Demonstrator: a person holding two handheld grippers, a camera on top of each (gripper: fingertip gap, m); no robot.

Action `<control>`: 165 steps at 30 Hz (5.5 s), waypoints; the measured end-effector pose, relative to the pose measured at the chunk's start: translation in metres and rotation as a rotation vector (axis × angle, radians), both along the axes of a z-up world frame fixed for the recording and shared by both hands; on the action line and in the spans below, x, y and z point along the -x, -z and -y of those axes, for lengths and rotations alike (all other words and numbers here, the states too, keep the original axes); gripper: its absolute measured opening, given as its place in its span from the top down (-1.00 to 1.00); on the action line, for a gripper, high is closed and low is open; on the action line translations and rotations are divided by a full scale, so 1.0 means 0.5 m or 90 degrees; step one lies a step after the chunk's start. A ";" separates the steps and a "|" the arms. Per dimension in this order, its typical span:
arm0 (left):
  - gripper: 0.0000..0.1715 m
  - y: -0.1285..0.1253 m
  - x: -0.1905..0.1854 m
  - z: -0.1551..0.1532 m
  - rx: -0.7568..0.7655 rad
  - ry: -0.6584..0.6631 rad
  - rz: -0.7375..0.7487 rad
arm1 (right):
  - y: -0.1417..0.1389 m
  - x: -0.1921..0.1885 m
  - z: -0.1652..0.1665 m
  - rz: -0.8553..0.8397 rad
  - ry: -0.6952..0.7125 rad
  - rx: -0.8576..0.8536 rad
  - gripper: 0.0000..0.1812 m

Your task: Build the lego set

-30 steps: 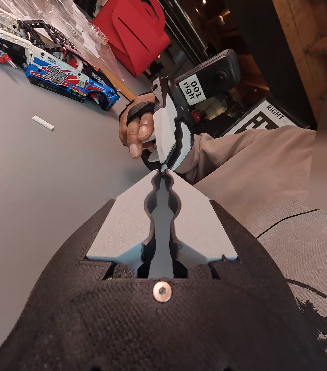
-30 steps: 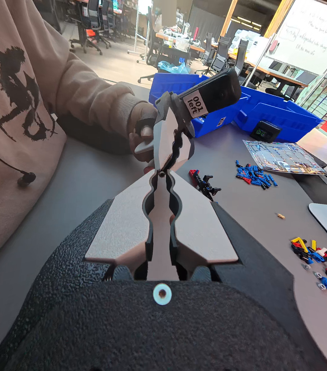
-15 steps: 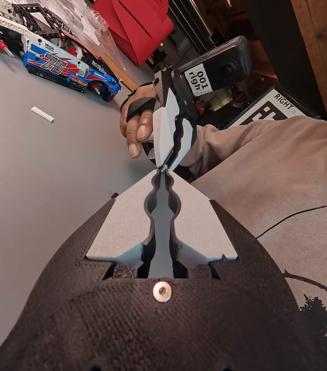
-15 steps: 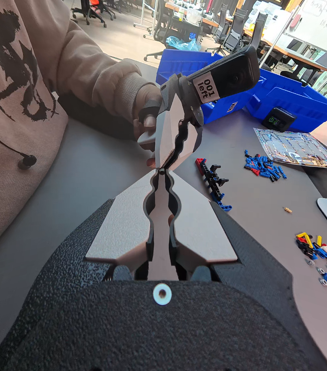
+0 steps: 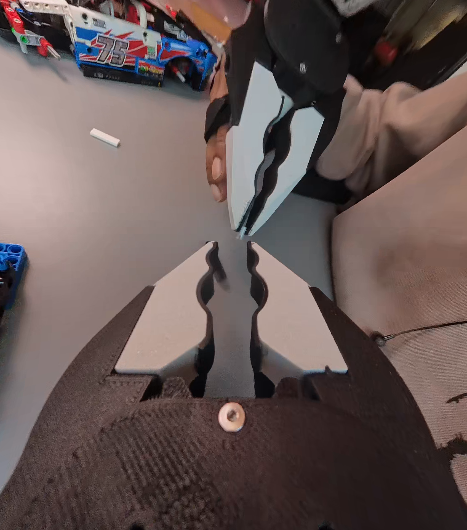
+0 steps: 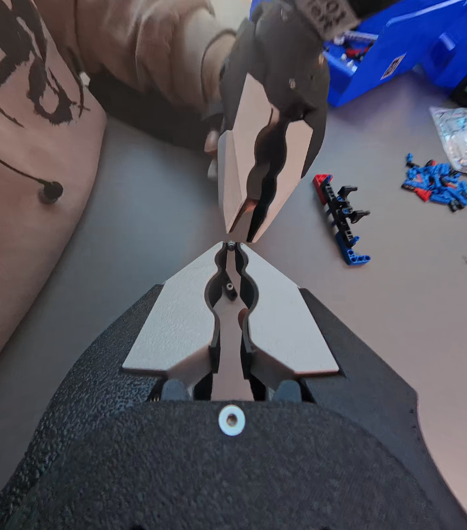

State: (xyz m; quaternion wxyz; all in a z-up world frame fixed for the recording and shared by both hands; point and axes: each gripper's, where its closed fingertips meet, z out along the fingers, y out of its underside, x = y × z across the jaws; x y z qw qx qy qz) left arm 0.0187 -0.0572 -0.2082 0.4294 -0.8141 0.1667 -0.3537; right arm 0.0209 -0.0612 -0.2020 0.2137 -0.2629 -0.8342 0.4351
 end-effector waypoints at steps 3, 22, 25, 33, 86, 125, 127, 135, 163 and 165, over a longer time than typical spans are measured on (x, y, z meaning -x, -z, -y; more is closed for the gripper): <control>0.71 0.040 -0.006 0.012 -0.003 0.004 -0.153 | 0.051 -0.009 -0.010 0.086 -0.001 -0.082 0.97; 0.93 0.103 -0.005 -0.002 -0.065 -0.004 -0.413 | 0.099 0.003 -0.012 0.199 0.018 -0.231 0.97; 0.93 0.103 -0.004 -0.003 -0.073 -0.002 -0.417 | 0.101 0.004 -0.012 0.217 0.015 -0.244 0.97; 0.93 0.102 -0.001 -0.008 -0.089 -0.001 -0.421 | 0.102 0.010 -0.015 0.267 0.011 -0.274 0.98; 0.94 0.101 -0.002 -0.006 -0.102 0.003 -0.422 | 0.110 0.009 -0.015 0.245 -0.066 -0.369 0.98; 0.94 0.101 0.016 -0.006 -0.127 -0.003 -0.453 | 0.090 0.001 -0.023 0.118 0.029 -0.232 0.73; 0.93 0.095 0.020 -0.009 -0.166 0.004 -0.486 | 0.099 0.000 -0.044 0.117 0.052 -0.220 0.72; 0.93 0.045 0.028 -0.025 -0.246 -0.051 -0.446 | 0.079 0.022 -0.053 -0.029 0.071 -0.200 0.94; 0.92 -0.043 0.019 -0.022 -0.217 -0.074 -0.083 | -0.023 0.029 -0.051 -0.334 0.126 -0.181 0.89; 0.93 -0.041 0.019 -0.021 -0.207 -0.075 -0.075 | -0.019 0.028 -0.051 -0.331 0.123 -0.194 0.90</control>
